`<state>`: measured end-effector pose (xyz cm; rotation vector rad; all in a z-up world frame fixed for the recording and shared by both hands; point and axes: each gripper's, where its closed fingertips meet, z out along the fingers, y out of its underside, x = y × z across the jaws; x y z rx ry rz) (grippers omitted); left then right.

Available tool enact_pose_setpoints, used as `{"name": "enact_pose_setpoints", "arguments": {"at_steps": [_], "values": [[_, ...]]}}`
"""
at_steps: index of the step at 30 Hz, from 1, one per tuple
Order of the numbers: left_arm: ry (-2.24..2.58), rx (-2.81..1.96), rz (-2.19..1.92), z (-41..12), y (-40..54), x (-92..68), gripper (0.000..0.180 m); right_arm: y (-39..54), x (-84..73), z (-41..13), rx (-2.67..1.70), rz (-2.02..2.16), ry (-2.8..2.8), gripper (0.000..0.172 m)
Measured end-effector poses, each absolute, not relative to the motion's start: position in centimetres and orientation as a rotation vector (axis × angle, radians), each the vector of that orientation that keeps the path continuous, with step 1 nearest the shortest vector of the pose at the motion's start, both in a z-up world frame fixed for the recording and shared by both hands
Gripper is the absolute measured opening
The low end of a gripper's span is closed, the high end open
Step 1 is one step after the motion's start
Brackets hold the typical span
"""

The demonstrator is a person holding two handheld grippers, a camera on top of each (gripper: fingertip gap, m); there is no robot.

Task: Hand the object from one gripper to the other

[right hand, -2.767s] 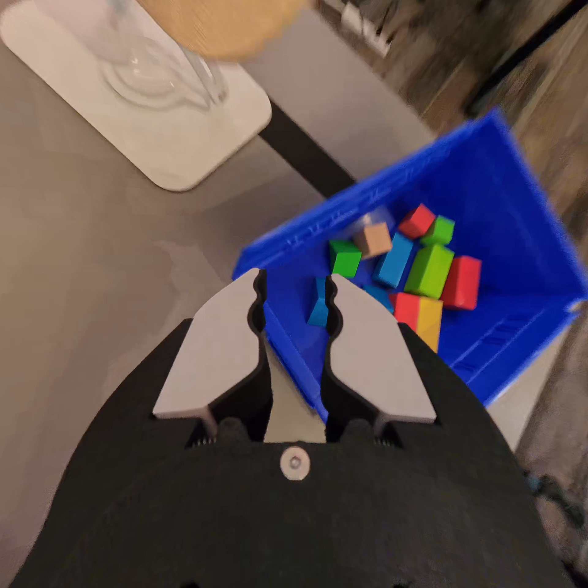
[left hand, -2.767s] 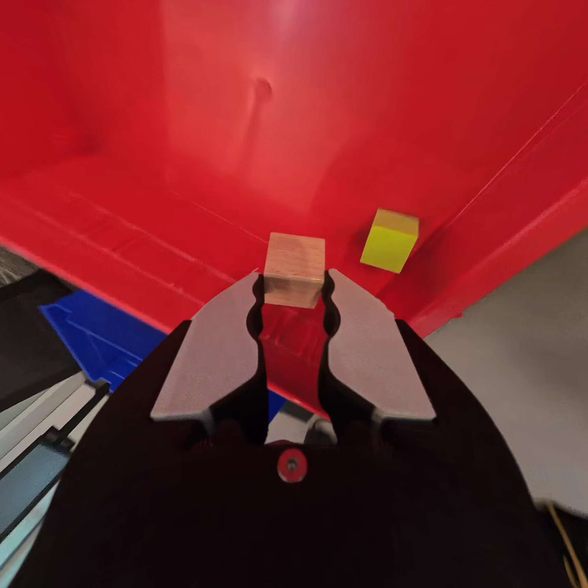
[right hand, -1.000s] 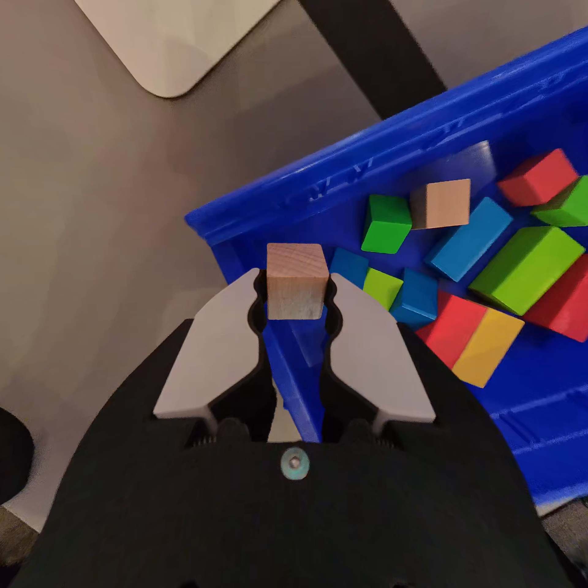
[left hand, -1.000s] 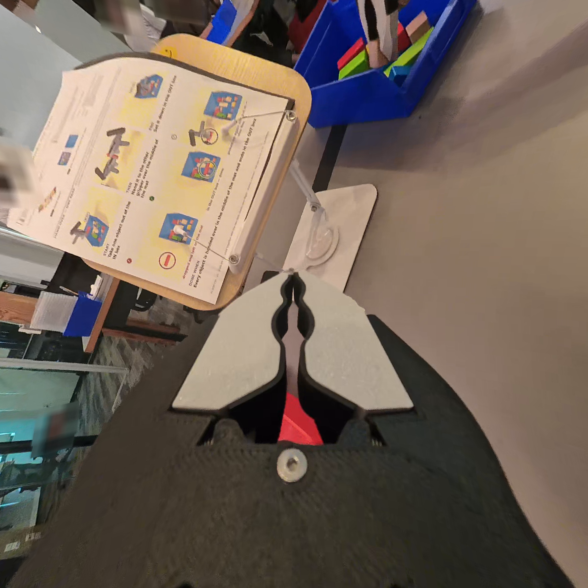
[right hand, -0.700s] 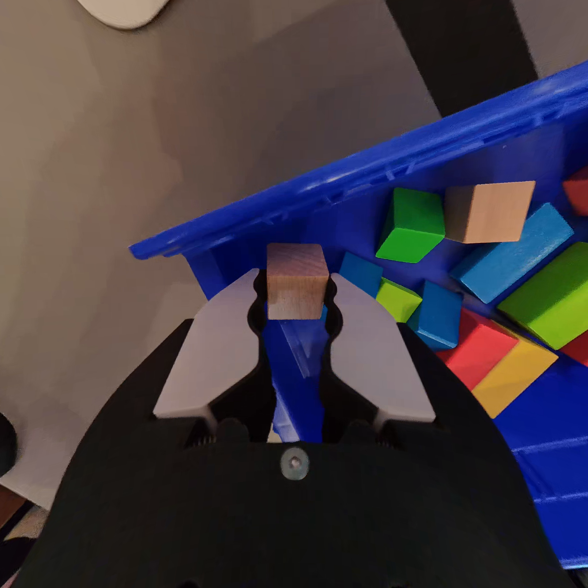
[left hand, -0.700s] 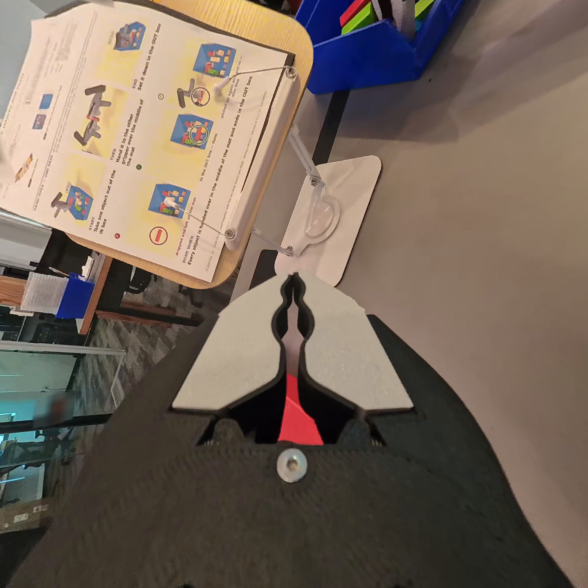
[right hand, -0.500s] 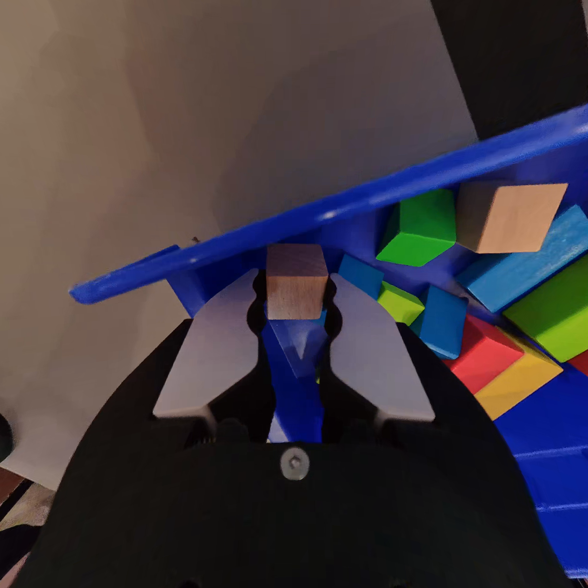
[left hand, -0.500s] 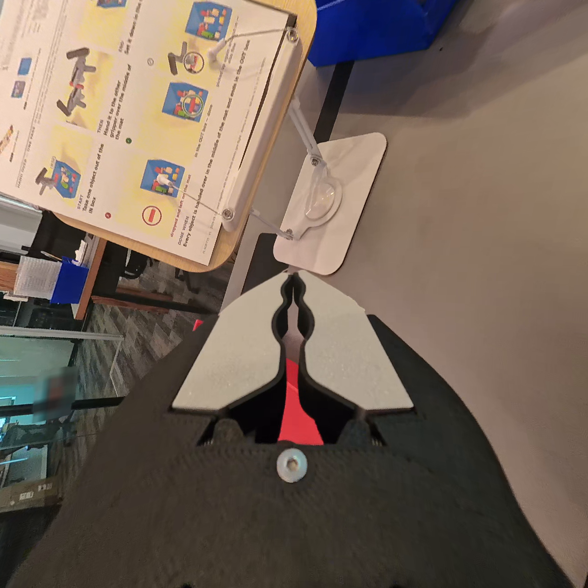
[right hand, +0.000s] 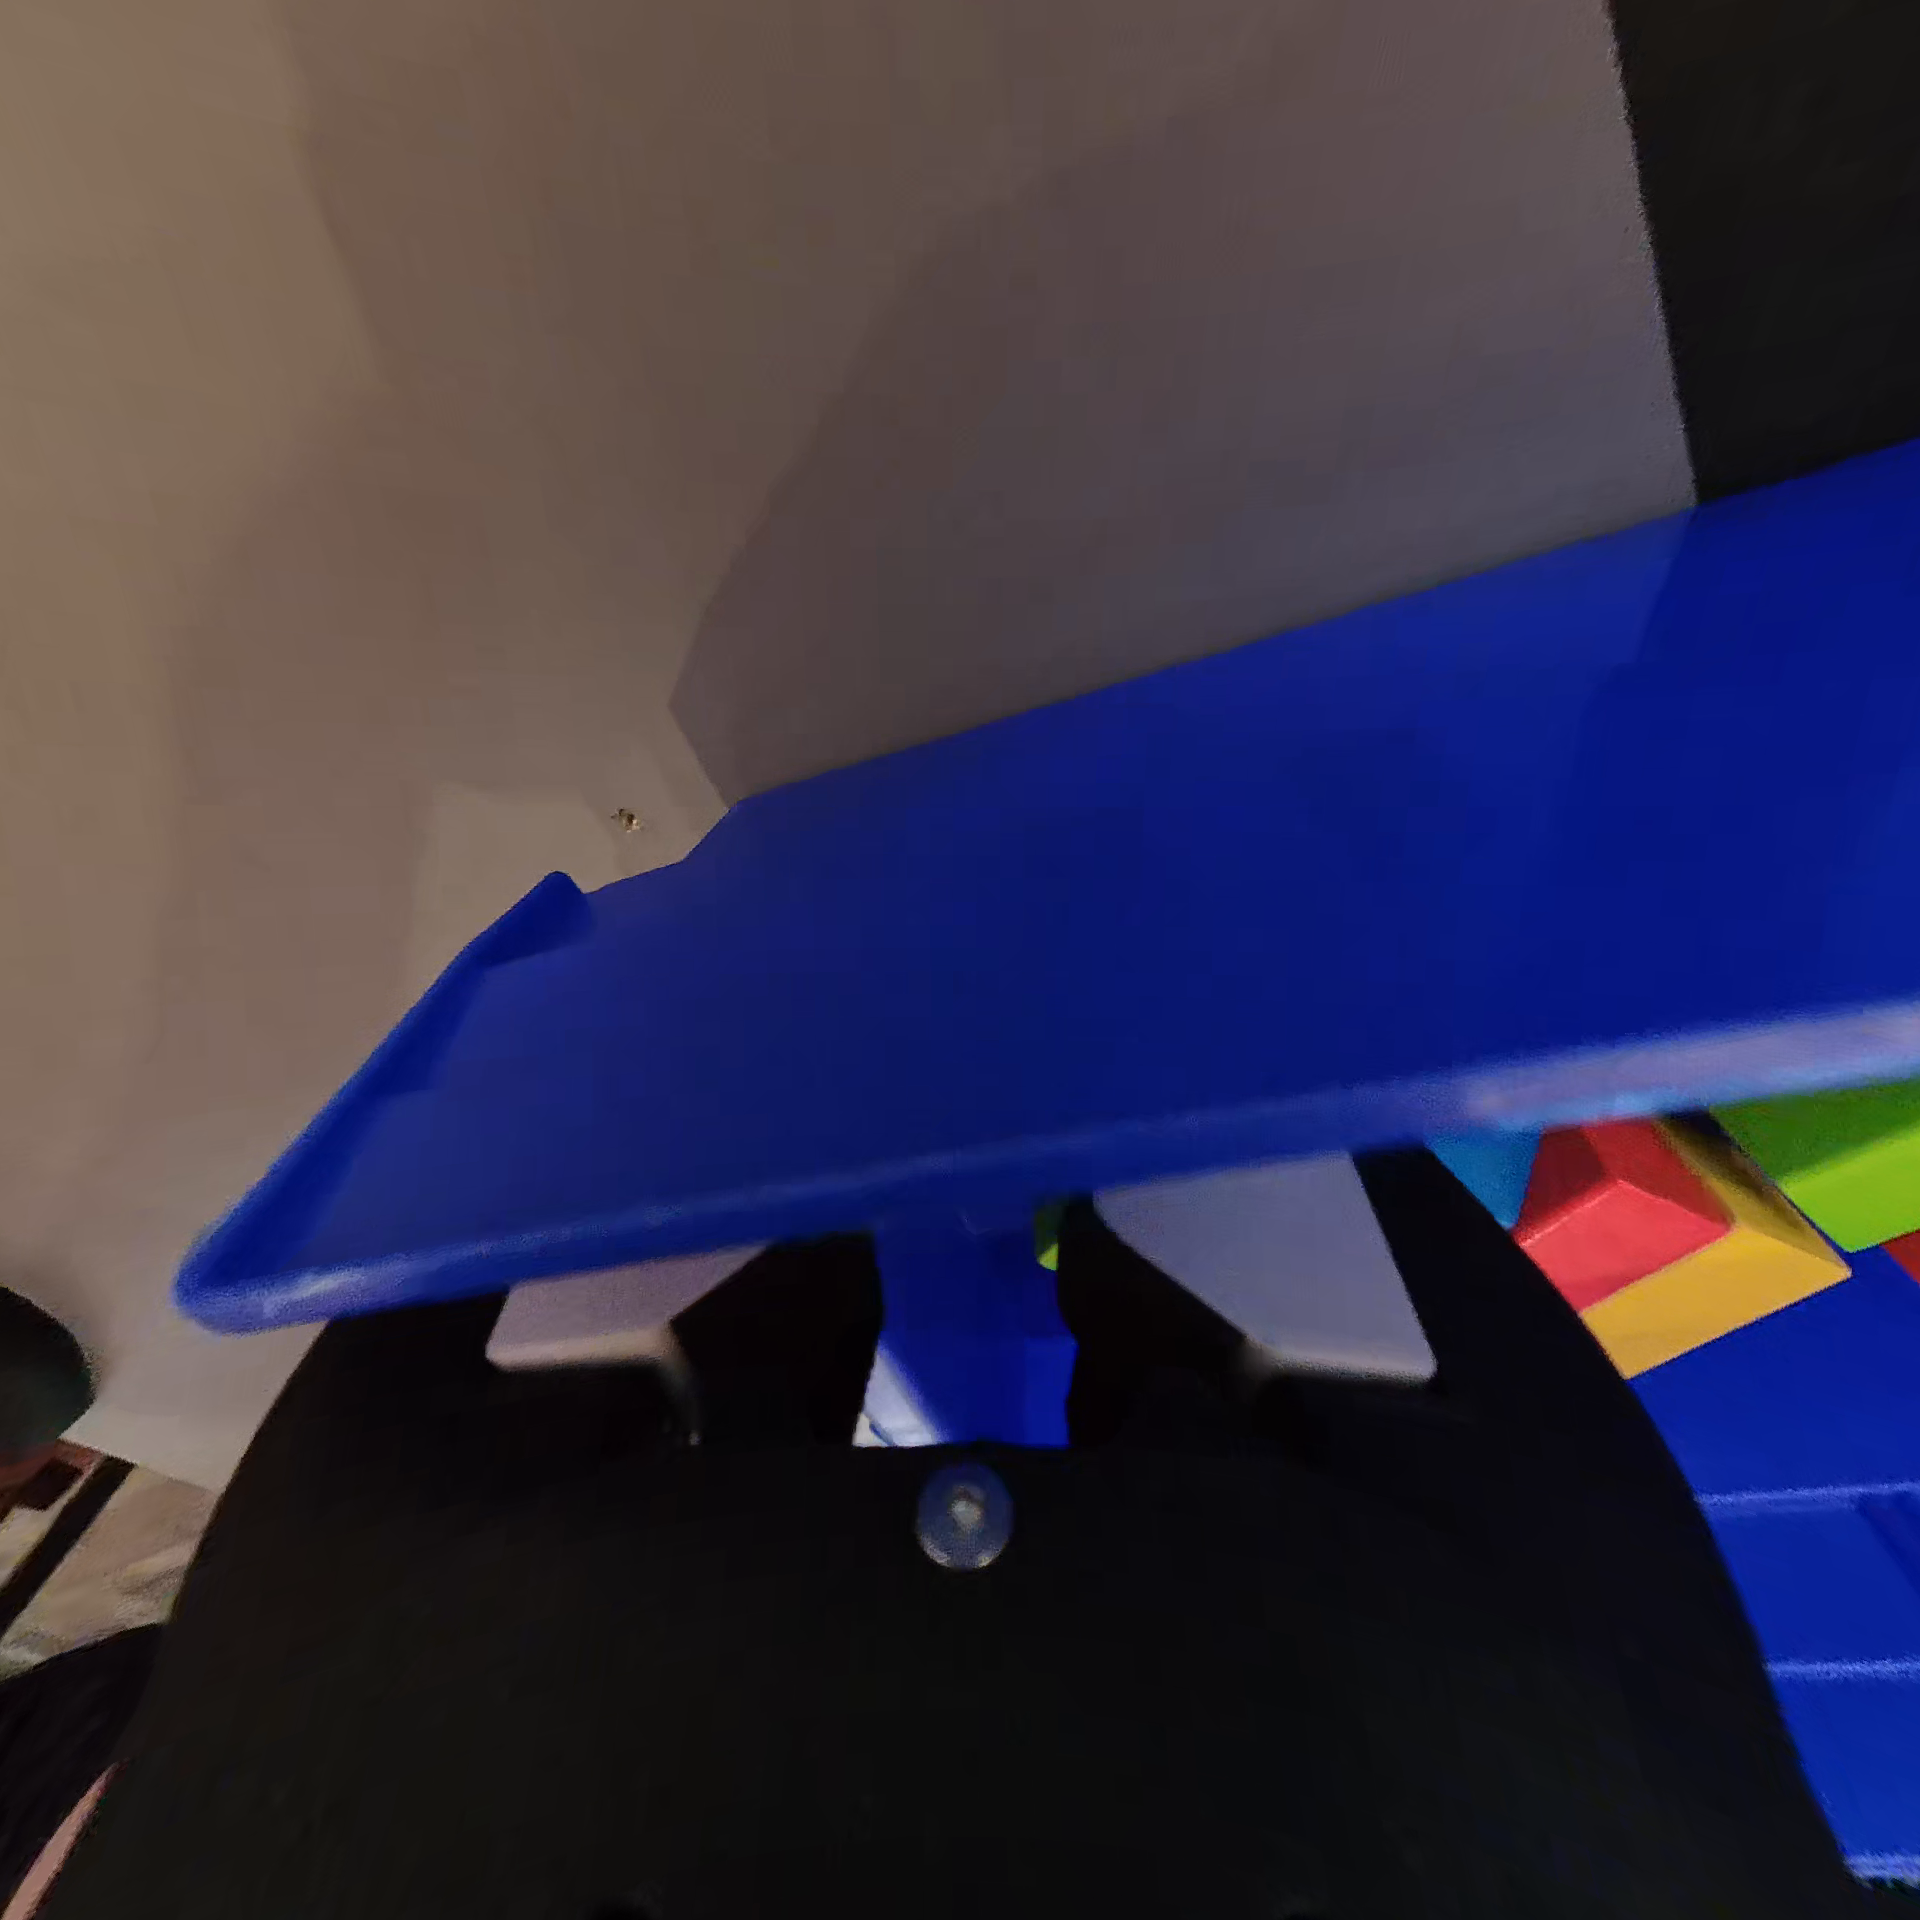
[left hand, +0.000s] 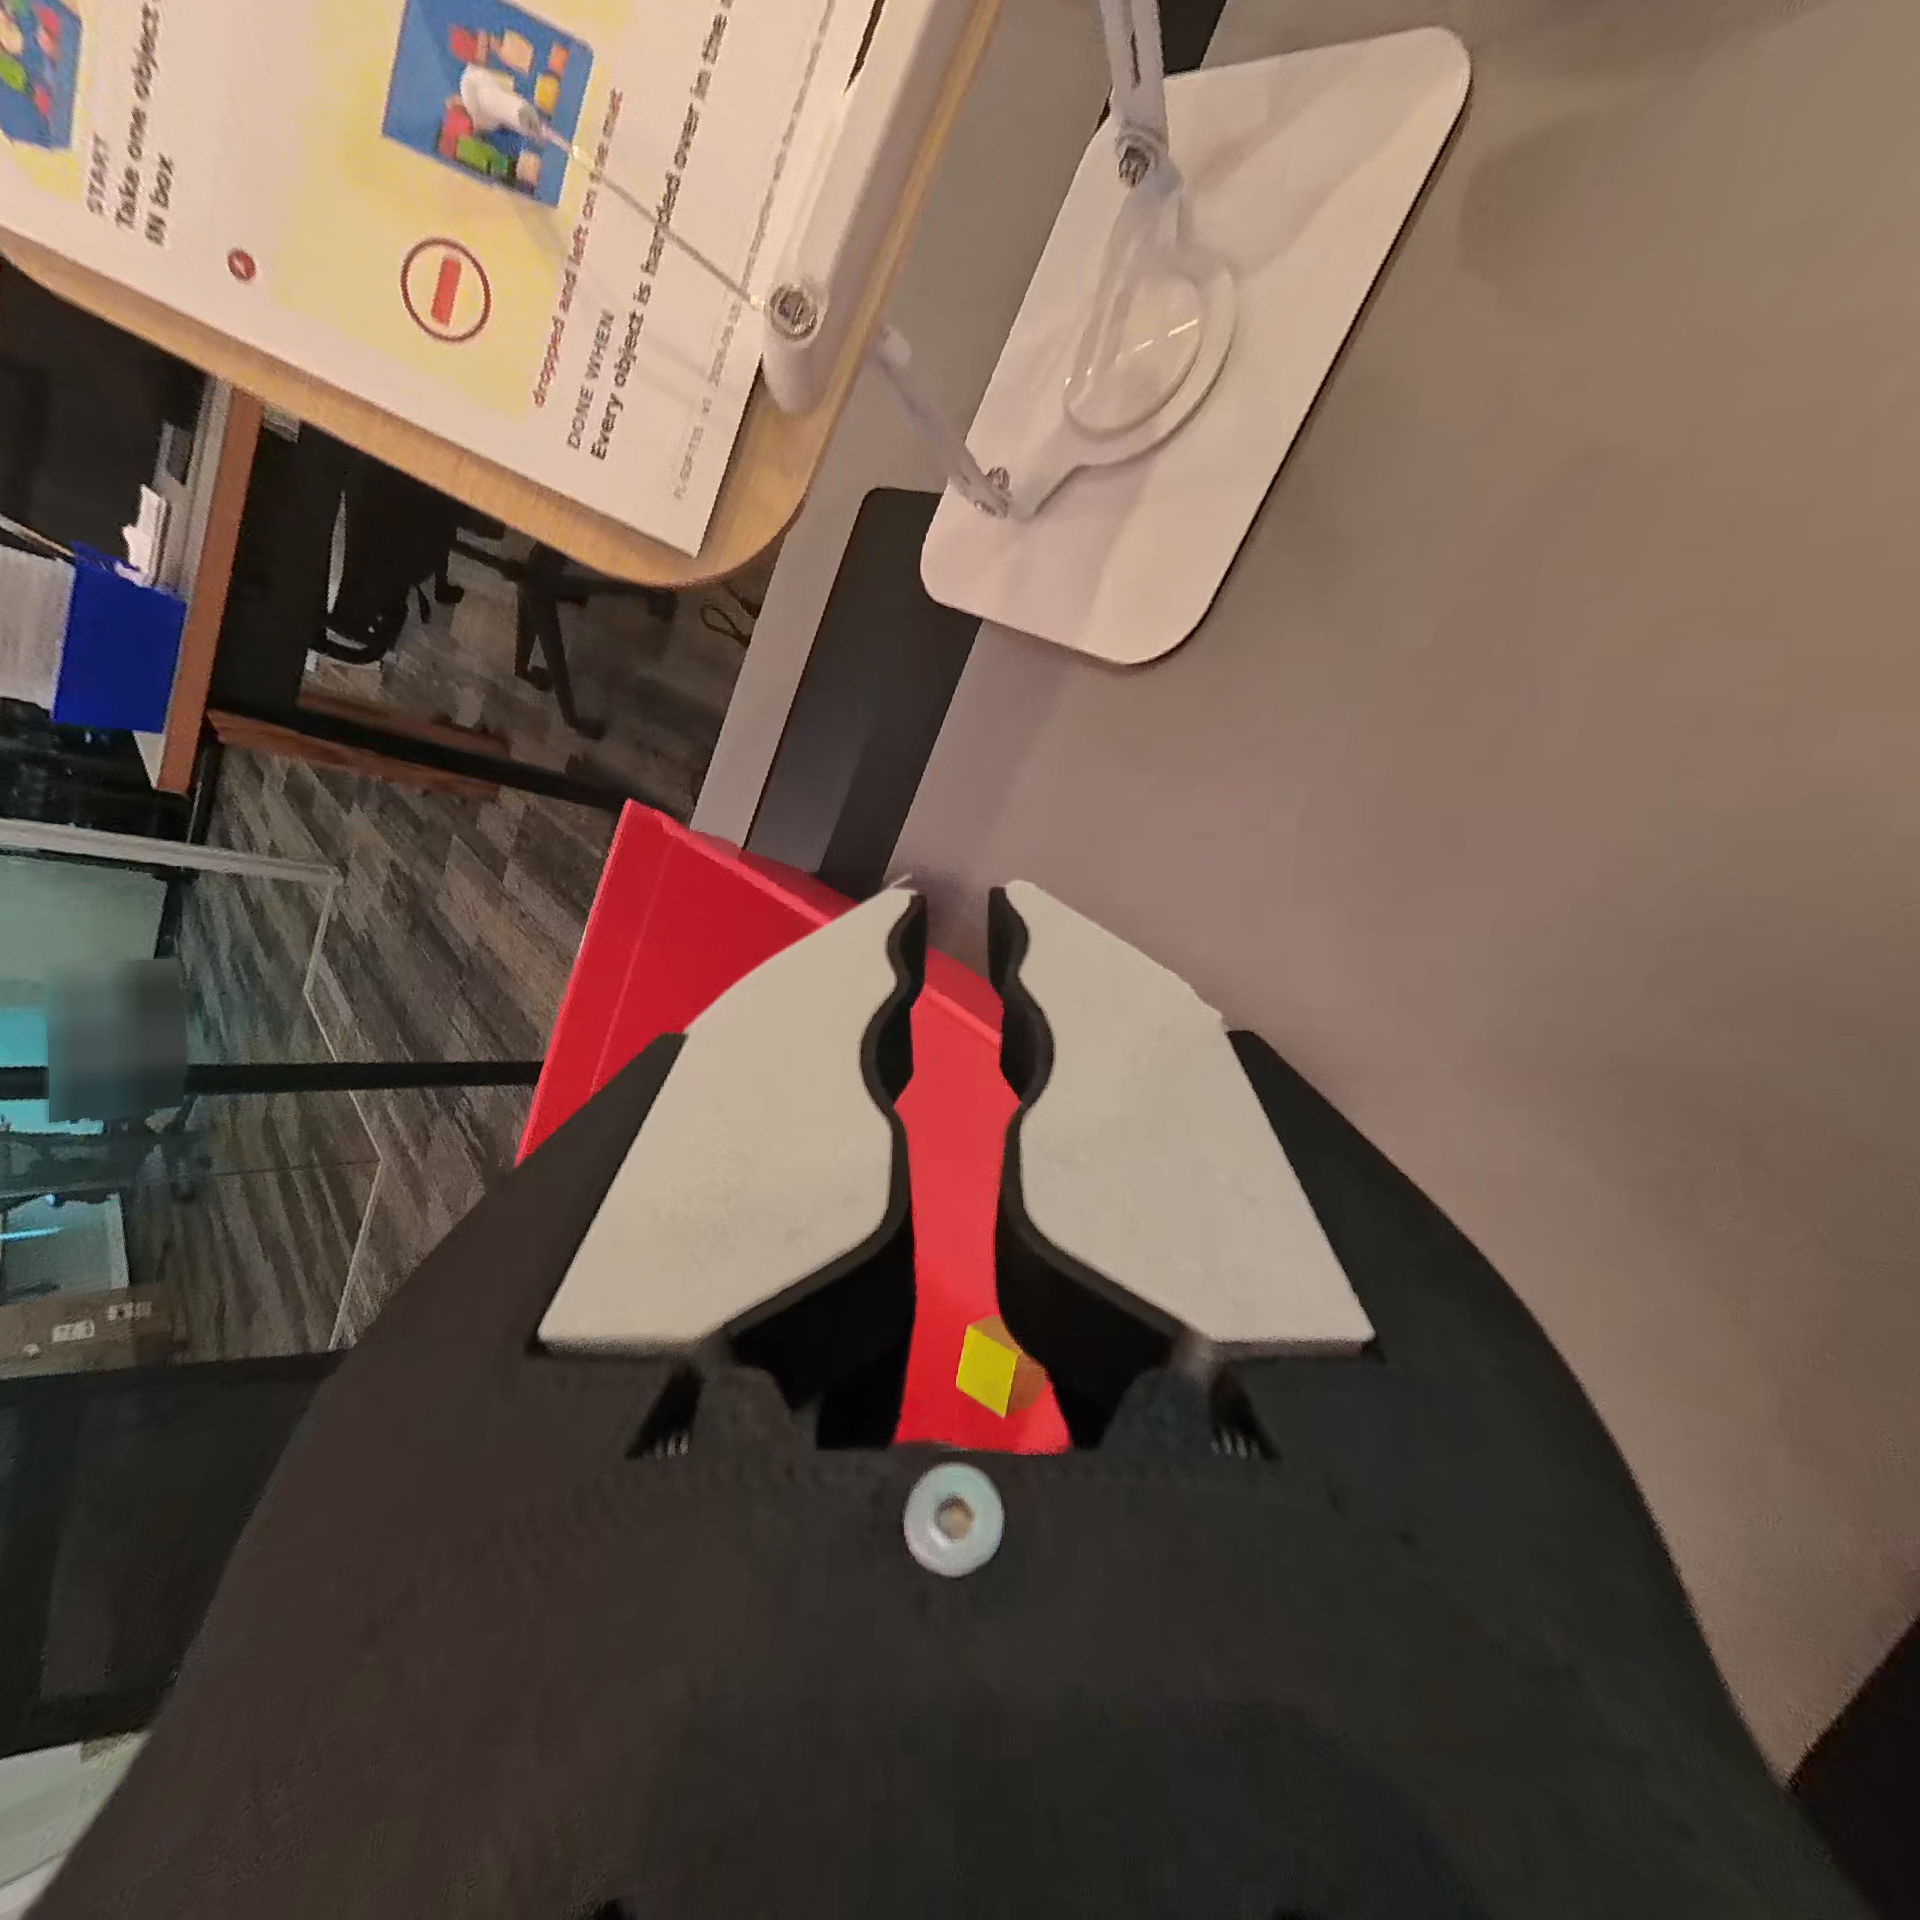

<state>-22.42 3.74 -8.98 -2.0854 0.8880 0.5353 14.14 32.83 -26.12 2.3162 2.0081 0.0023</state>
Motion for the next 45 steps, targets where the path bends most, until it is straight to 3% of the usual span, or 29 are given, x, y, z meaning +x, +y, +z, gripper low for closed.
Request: {"name": "enact_pose_setpoints", "arguments": {"at_steps": [1,8,15,25,29,36,42,45], "values": [[0.876,-2.1,0.537,-9.1,3.7,-22.9,0.016,33.0,14.1,-25.9,2.338,0.004,2.01,0.043],[0.833,-2.323,0.583,-10.9,3.2,-30.1,0.036,33.2,14.8,-22.6,2.467,0.016,2.071,0.052],[0.989,-2.741,0.376,-18.9,-0.5,-37.3,0.045,31.9,15.8,-20.0,2.577,-0.038,2.111,0.048],[1.045,-3.052,0.152,-25.3,-3.1,-39.9,0.042,30.1,15.0,-19.0,2.559,-0.07,2.196,0.045],[1.076,-3.094,0.122,-26.0,-3.4,-40.0,0.028,30.2,14.8,-18.7,2.58,-0.07,2.21,0.044],[0.879,-2.764,0.3,-21.8,0.0,-39.6,0.027,28.9,13.7,-14.4,2.735,-0.273,2.304,0.047],[0.909,-2.037,0.377,-10.5,4.5,-27.7,0.027,17.4,4.9,-6.5,2.287,-1.528,2.41,0.043],[1.021,-1.796,0.427,-7.3,4.8,-19.9,0.027,11.6,0.6,-4.6,1.973,-1.902,2.328,0.046]]}}
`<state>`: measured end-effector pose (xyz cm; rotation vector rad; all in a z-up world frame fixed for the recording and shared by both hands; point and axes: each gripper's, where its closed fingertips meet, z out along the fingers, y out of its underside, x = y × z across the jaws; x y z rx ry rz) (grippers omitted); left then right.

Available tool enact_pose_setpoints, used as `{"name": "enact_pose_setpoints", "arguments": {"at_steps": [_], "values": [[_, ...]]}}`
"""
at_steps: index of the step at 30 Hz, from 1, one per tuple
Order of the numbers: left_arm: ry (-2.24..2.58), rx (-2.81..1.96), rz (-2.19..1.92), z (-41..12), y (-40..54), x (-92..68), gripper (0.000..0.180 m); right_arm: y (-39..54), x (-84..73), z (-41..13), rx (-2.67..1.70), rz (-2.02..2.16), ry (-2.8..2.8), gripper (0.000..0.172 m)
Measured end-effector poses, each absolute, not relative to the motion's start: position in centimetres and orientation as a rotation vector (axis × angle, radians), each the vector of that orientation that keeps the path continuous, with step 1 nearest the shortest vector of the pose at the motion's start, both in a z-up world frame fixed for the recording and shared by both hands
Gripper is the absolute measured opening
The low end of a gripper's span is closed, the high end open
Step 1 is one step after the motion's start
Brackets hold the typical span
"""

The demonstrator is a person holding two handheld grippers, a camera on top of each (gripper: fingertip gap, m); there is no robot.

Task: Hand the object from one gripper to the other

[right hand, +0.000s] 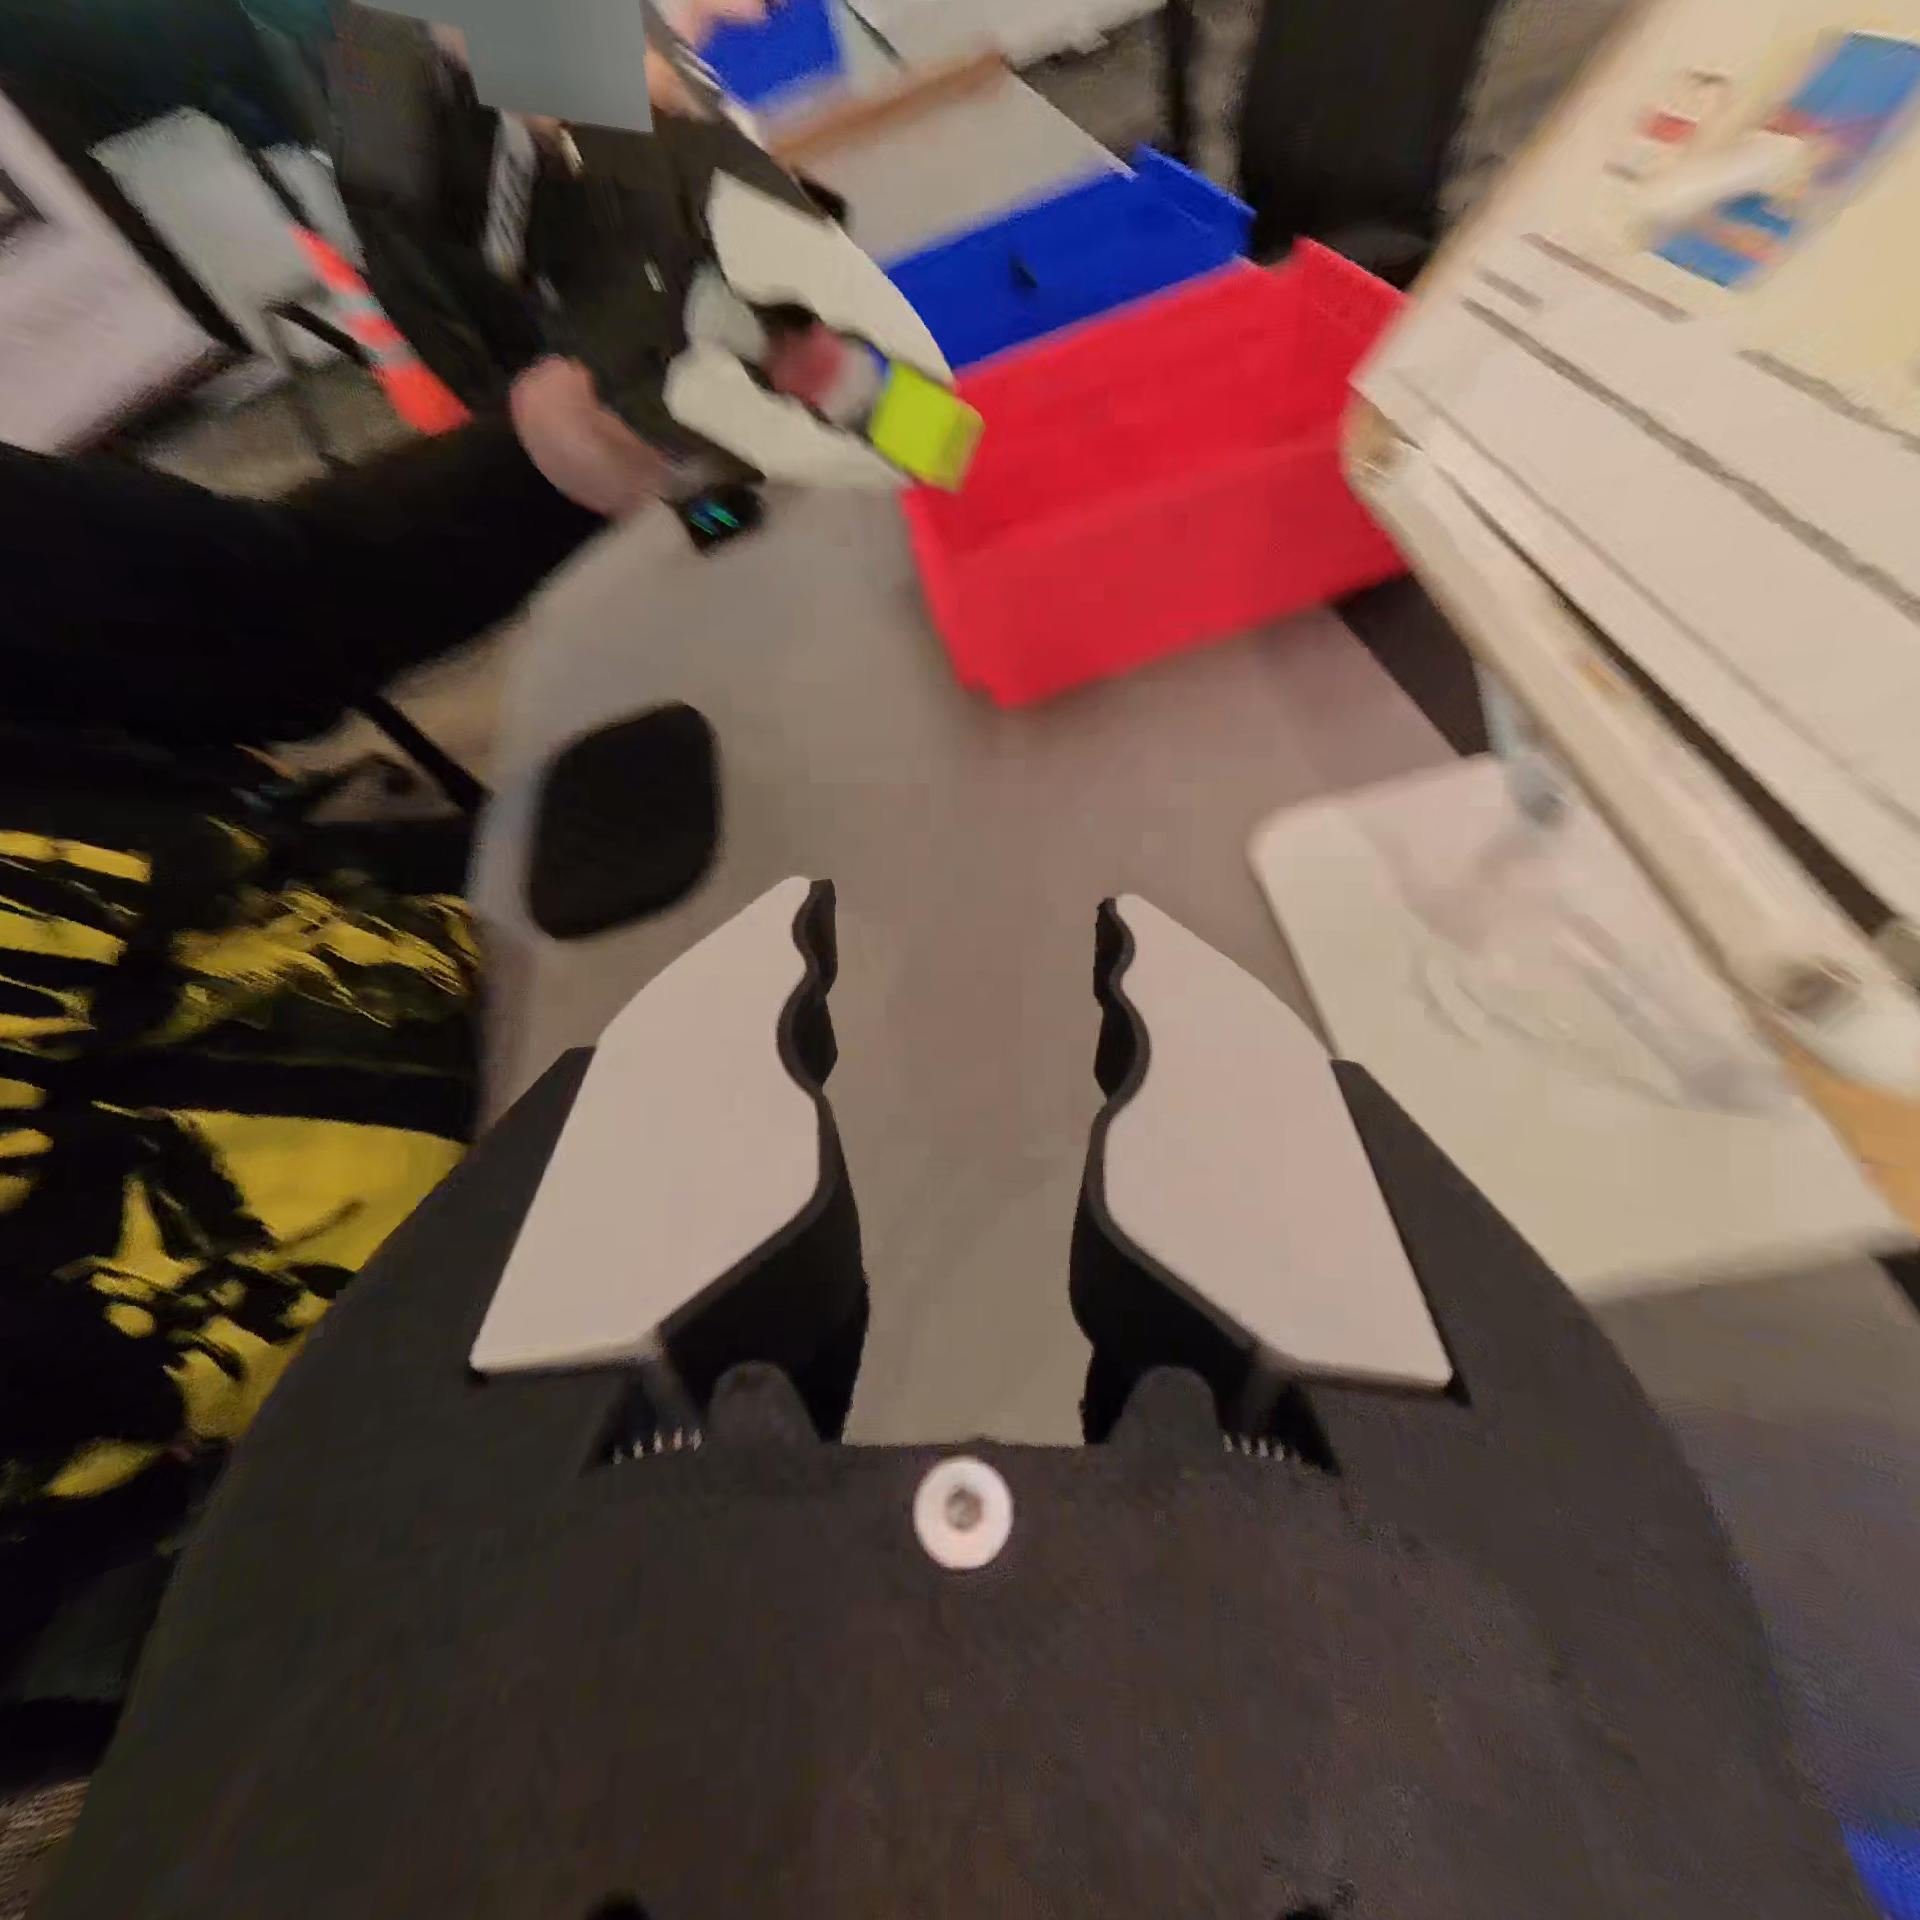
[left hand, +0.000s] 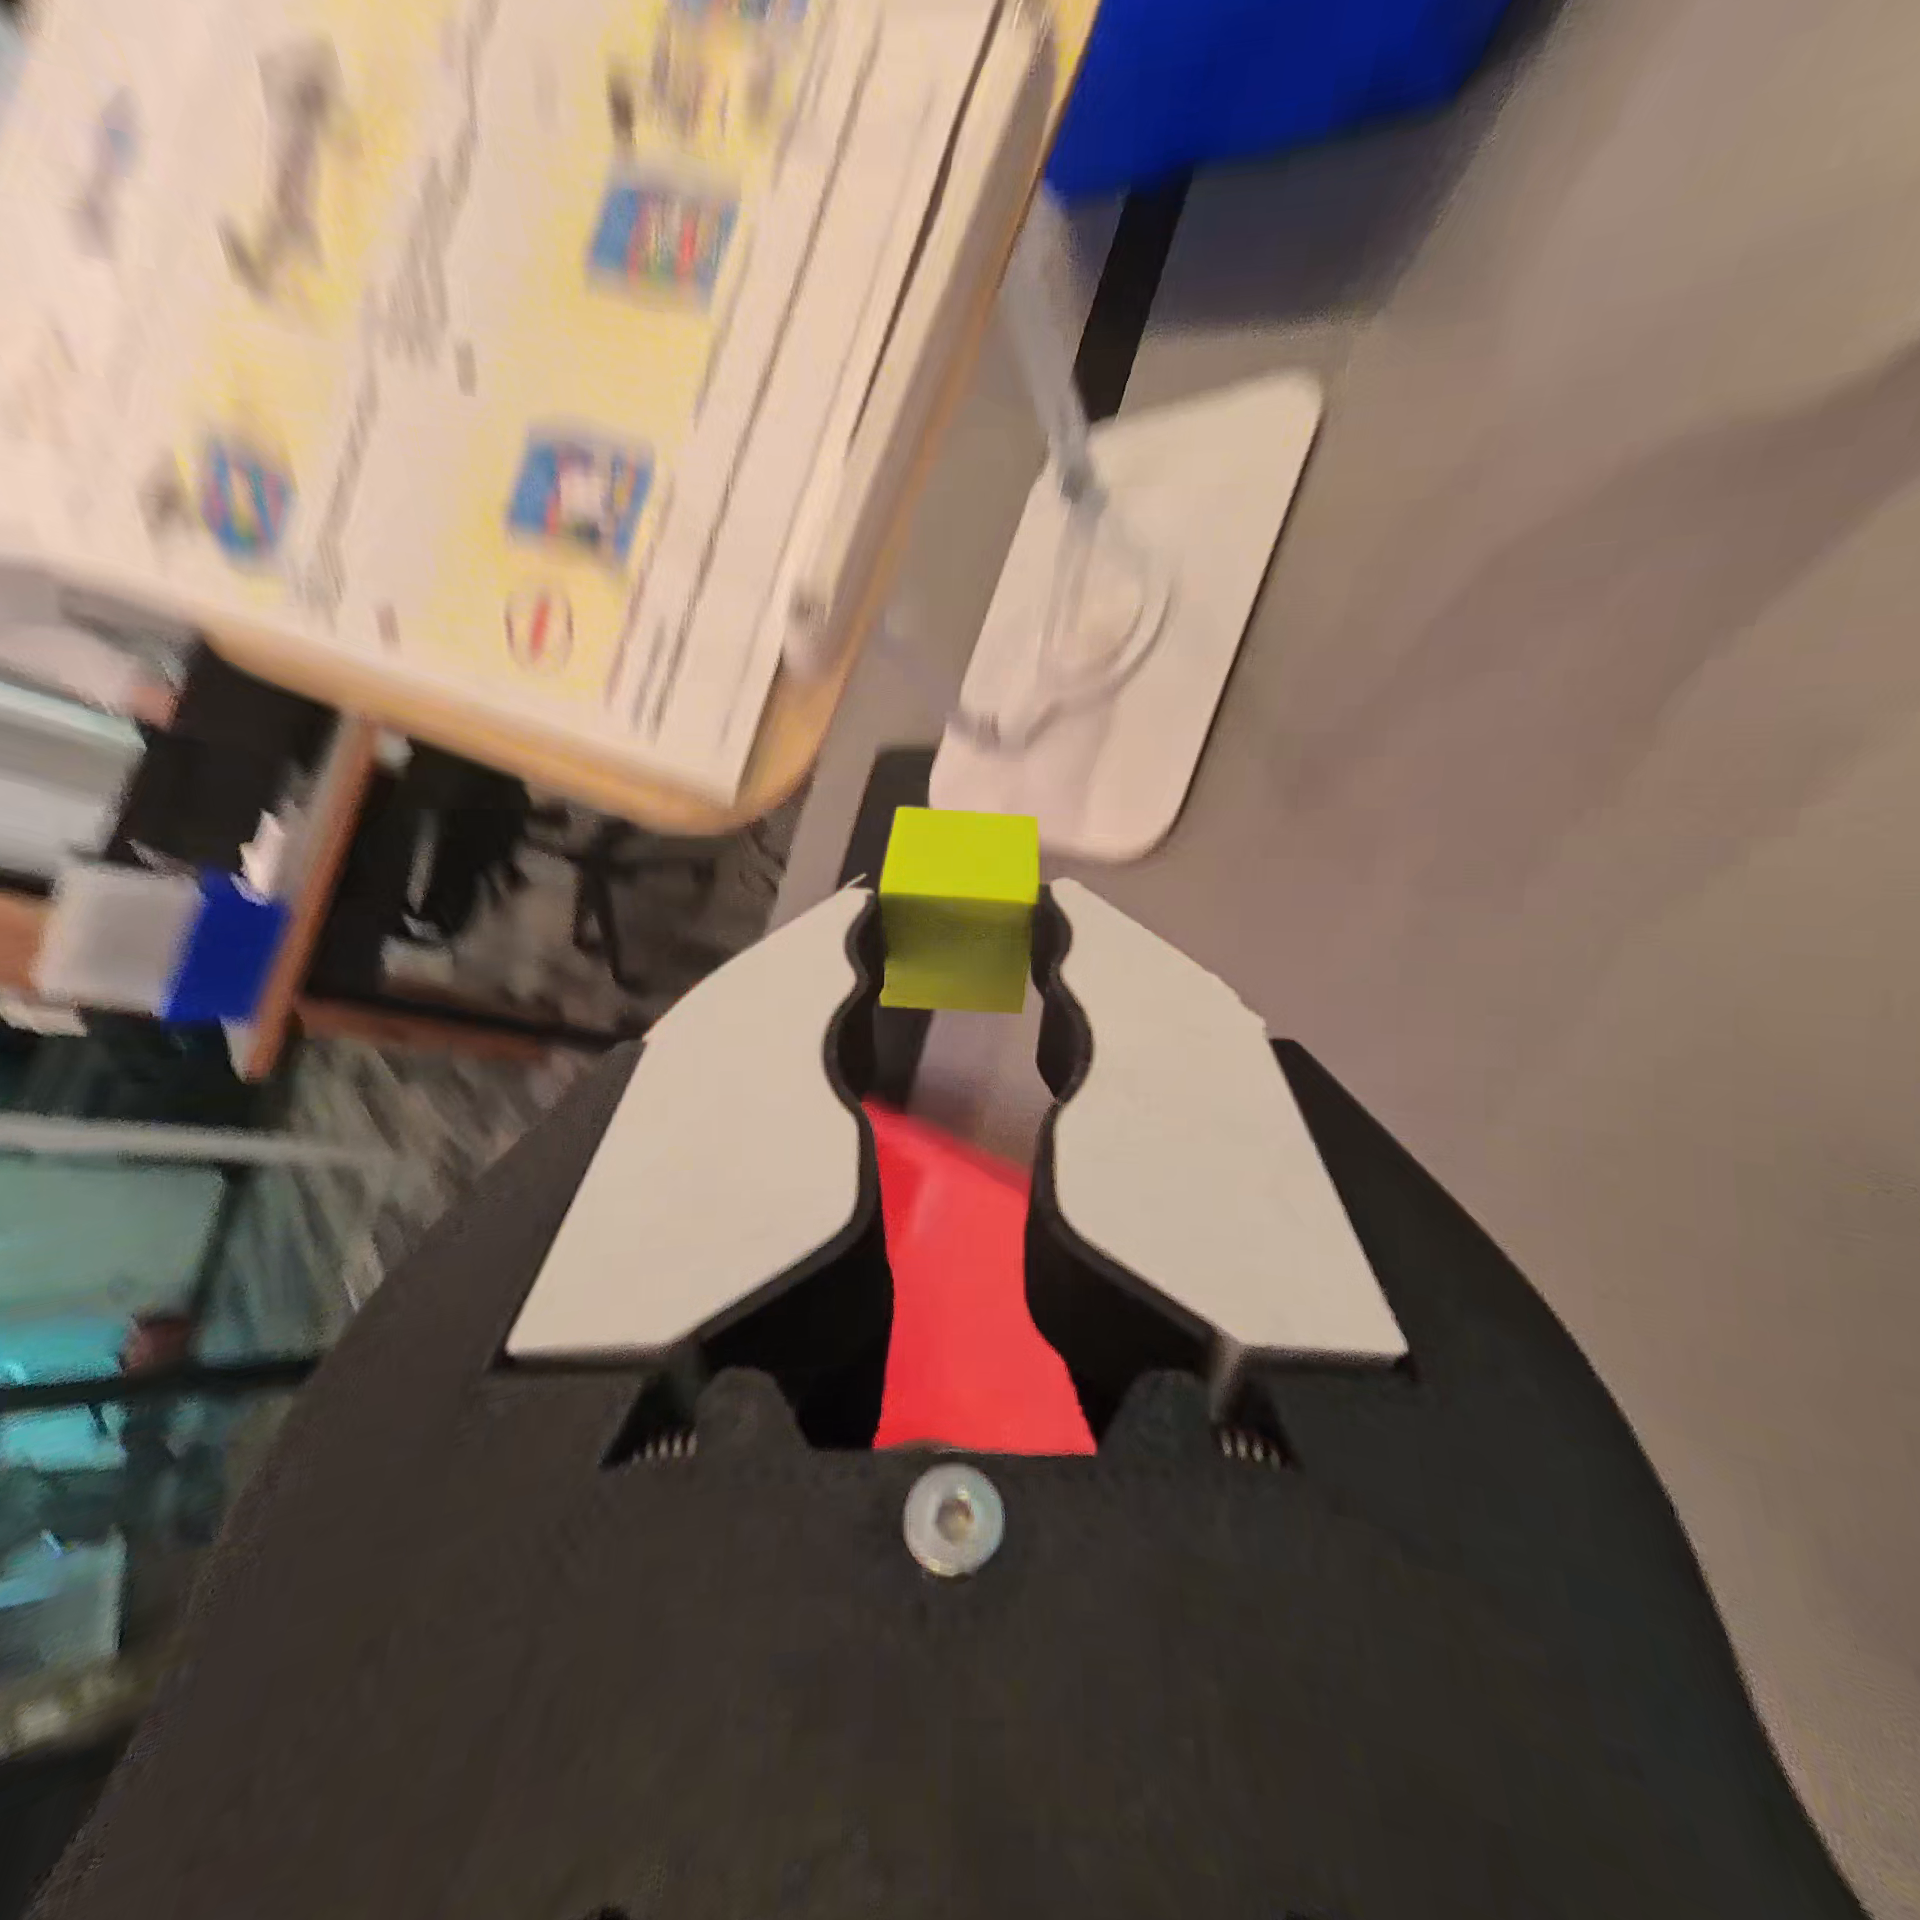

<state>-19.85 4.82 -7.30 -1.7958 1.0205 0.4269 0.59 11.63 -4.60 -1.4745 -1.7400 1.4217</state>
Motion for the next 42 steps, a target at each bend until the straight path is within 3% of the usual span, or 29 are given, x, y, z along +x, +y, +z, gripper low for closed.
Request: {"name": "enact_pose_setpoints", "arguments": {"at_steps": [6,11,14,17,19,25,27,31,34,37,42], "values": [[1.117,-1.49,0.404,-4.2,4.5,-8.4,0.027,4.7,-4.2,-3.8,-1.361,2.044,-1.694,0.05],[1.167,-1.409,0.382,-3.8,4.2,-5.4,0.027,3.0,-4.9,-3.5,-1.273,2.251,-1.656,0.05],[1.186,-1.397,0.387,-4.3,4.3,-4.5,0.027,2.5,-4.9,-3.9,-1.257,2.24,-1.699,0.043],[1.178,-1.377,0.359,-4.1,4.2,-3.8,0.027,2.5,-4.6,-3.7,-1.215,2.261,-1.693,0.026],[1.168,-1.376,0.337,-3.9,4.2,-3.4,0.027,2.5,-4.2,-3.6,-1.202,2.266,-1.693,0.026],[1.113,-1.348,0.354,-2.7,4.0,-3.4,0.029,4.0,-2.4,-2.4,-1.212,2.094,-1.697,0.025],[1.071,-1.361,0.339,-2.1,3.8,-4.3,0.02,5.9,-1.1,-1.7,-1.23,1.995,-1.673,0.025],[0.996,-1.477,0.353,-3.4,4.1,-7.8,0.0,13.7,2.0,-0.8,-1.37,1.595,-1.565,0.026],[0.914,-1.582,0.349,-5.5,4.4,-10.4,0.0,22.4,5.3,-0.7,-1.529,1.187,-1.433,0.026],[0.847,-1.658,0.347,-8.1,4.7,-12.4,0.0,31.4,9.0,-2.8,-1.729,0.782,-1.328,0.026],[0.792,-1.751,0.358,-13.2,5.9,-14.4,0.0,40.6,11.5,-8.7,-2.001,0.594,-1.241,0.026]]}}
